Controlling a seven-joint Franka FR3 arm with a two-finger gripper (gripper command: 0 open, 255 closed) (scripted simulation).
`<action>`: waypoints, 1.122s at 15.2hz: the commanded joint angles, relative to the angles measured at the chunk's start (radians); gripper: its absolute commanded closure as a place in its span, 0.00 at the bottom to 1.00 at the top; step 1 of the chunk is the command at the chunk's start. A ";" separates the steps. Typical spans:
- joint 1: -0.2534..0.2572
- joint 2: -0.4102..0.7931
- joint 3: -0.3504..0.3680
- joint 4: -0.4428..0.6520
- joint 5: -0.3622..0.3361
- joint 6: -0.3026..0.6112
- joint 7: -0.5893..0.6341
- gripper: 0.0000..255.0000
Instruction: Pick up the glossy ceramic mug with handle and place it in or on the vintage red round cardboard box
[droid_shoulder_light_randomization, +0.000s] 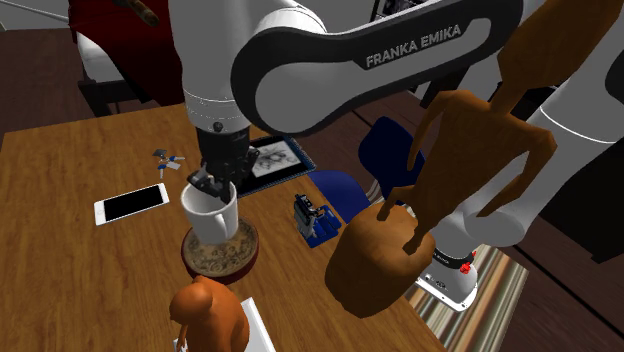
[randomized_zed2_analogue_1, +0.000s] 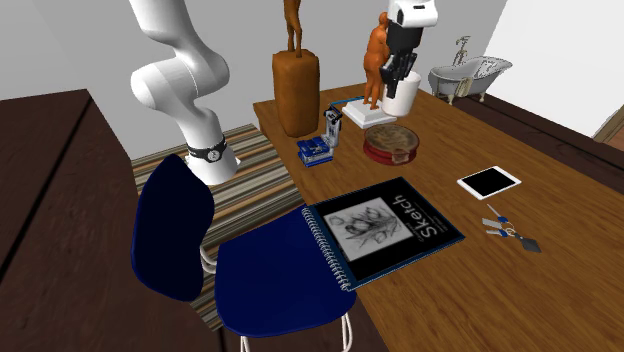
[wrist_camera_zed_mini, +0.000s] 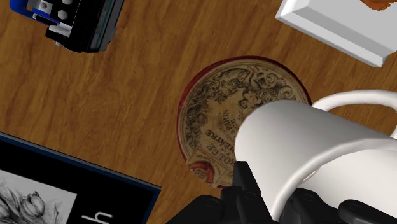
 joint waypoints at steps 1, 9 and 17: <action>0.001 0.008 0.002 -0.020 -0.005 0.027 0.004 1.00; 0.013 0.049 -0.003 -0.090 -0.030 0.132 0.019 1.00; 0.022 0.079 -0.007 -0.124 -0.050 0.190 0.031 1.00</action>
